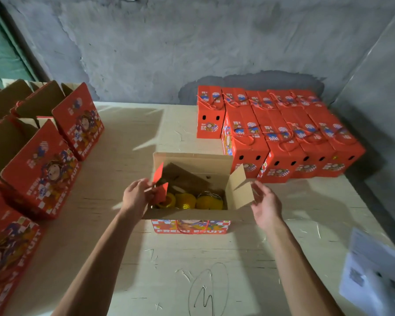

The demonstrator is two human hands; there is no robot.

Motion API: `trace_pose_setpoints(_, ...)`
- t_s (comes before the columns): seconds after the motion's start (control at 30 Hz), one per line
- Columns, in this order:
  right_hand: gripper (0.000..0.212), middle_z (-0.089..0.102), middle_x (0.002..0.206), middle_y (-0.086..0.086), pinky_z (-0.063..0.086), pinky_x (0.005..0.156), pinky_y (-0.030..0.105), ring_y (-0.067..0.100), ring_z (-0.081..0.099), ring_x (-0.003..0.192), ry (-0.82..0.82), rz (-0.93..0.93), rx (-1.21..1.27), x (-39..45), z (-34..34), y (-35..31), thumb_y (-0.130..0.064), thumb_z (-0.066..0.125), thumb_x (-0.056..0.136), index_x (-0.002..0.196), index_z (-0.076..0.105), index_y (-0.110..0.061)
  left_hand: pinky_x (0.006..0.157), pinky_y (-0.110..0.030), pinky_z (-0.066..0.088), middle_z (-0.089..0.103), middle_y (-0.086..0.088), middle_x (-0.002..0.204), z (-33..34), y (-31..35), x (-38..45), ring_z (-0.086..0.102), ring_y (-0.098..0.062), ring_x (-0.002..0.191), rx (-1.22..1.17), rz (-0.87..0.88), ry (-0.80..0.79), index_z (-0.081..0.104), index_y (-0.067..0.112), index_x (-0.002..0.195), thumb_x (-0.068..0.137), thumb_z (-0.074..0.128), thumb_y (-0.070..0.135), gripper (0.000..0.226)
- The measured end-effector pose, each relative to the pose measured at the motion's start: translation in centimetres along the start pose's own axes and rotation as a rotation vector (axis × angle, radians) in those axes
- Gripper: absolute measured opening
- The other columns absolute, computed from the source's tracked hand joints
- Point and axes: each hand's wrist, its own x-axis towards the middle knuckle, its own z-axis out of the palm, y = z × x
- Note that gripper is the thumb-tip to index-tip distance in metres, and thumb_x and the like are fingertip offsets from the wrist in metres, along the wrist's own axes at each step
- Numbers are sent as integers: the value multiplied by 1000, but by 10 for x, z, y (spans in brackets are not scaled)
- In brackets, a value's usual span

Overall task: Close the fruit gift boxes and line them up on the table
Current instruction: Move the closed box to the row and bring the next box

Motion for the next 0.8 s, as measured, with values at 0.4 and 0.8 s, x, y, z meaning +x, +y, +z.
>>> trace_pose_setpoints(0.4,18,71,116,-1,44,88,6,12,63,110,-427,-756,-1141,9,30,41,-7,67,96,110,77,-12,70,-28,49,69,-8,97,20,5,28,67,-32,96,1152,268,-154,70,20,96,87,70,13,11)
trace_pose_setpoints(0.8,8,65,104,5,50,80,26,18,61,96,-266,-943,-1173,18,47,58,-9,72,87,94,73,-4,76,-41,44,69,-9,91,33,-37,6,62,-34,86,1268,751,143,56,16,92,102,54,31,18)
